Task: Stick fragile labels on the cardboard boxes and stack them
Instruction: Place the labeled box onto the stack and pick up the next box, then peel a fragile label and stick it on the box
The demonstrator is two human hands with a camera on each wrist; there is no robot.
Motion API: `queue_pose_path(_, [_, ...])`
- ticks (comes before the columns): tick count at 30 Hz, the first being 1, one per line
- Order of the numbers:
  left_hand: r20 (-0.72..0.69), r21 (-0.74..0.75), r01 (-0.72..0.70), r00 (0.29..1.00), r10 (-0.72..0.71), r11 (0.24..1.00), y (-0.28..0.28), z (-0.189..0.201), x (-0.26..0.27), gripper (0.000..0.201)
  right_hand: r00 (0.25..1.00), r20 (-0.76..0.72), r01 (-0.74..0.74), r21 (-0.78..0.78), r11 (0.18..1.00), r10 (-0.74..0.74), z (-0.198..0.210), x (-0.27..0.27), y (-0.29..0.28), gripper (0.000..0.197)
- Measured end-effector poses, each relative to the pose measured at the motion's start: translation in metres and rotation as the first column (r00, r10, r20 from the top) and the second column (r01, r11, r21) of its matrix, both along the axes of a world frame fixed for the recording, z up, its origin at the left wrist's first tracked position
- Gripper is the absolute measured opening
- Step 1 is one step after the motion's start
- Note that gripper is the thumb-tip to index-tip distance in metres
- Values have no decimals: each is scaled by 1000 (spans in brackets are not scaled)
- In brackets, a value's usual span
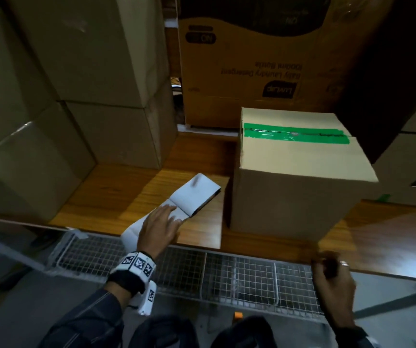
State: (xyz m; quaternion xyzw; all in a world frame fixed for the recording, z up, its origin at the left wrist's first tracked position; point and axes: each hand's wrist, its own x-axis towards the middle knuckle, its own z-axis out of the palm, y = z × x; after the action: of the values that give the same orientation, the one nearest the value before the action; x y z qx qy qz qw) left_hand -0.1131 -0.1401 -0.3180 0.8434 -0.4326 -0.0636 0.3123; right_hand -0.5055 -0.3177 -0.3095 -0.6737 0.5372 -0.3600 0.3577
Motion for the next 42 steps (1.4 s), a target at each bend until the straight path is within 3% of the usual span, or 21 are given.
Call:
queue_pose_path(2, [37,76,55,998,-58,996,16,-7,5,67,976,-96,-200,-51,978,195,-4,7,20,16])
queue_pose_path(4, [41,129,63,997,-69,990,28,-14,5,69,900,-160,-419,-57,906,406,-6,23,37,13])
queue_pose_path(9, [89,131,23,995,-35,991,57,-20,8,41,667,-279,-740,-139,658,691,7,104,63,14])
queue_pose_path(12, [141,120,-26,990,9,992,77,-18,9,45,570,-324,-815,-110,569,755,21,171,72,15])
queue_pose_path(16, [202,103,-78,978,56,992,96,-14,7,33,527,-431,-837,-114,535,733,20,244,75,32])
queue_pose_path(19, [161,90,-114,982,99,989,107,-9,12,28,505,-505,-842,-109,529,700,18,284,85,40])
queue_pose_path(24, [76,103,-106,992,99,989,104,-5,28,36,298,-677,-893,52,448,673,10,312,97,64])
queue_pose_path(27, [46,86,-89,995,85,992,101,-5,31,34,332,-706,-877,13,480,625,6,313,100,55])
queue_pose_path(30, [0,6,-114,994,114,994,104,-7,27,19,361,-687,-860,15,509,630,3,307,99,52])
queue_pose_path(33, [-102,16,-156,982,157,988,110,-16,26,25,390,-644,-841,42,539,658,8,301,98,55])
queue_pose_path(38, [-332,42,-177,926,181,983,117,-39,29,49,334,-645,-865,79,495,687,11,295,99,59])
queue_pose_path(40, [-481,-46,-152,870,111,987,114,-38,25,41,317,-666,-878,63,474,676,12,295,101,57])
queue_pose_path(42, [-570,-82,-153,818,79,985,112,-33,20,21,291,-721,-892,34,451,629,14,297,106,53])
